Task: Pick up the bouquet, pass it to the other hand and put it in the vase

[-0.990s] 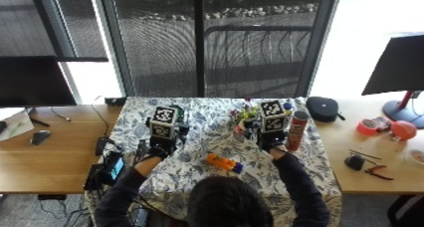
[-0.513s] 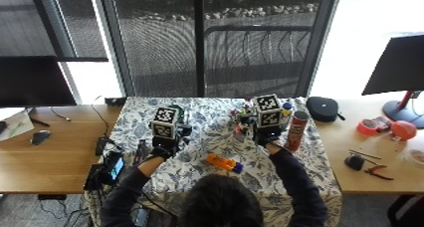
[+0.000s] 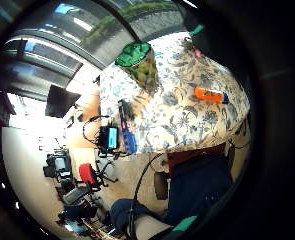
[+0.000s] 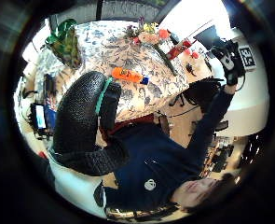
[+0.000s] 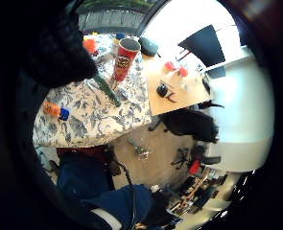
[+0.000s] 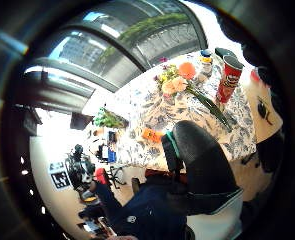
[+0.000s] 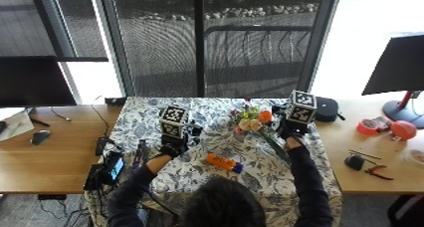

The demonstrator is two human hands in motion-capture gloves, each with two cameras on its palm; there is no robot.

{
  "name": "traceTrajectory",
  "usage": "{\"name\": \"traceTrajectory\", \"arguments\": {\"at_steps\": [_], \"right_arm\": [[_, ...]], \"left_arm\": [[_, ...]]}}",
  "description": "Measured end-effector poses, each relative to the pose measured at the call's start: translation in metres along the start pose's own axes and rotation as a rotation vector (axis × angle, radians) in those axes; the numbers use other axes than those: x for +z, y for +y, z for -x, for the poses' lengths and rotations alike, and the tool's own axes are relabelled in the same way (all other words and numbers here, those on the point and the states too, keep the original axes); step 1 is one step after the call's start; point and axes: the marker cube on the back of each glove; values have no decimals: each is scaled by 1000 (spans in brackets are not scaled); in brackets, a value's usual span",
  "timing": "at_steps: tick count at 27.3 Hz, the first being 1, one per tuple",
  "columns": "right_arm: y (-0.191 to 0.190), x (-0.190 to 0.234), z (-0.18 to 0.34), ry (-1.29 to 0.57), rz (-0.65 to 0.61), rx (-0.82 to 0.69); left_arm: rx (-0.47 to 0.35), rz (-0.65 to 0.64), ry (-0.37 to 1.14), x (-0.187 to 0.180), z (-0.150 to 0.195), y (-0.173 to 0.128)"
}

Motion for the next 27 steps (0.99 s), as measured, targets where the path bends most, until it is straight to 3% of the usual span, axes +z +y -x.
{"name": "traceTrajectory", "arguments": {"at_steps": [13, 21, 27], "right_arm": [[-72, 135, -74, -161, 245, 291], [-62, 193, -78, -177, 266, 307], [-66, 248, -93, -100, 271, 490]], "left_arm": [[-3, 42, 20, 15, 1, 3], [-2, 49, 20, 21, 6, 2], [-11, 71, 24, 25, 8, 3]]}}
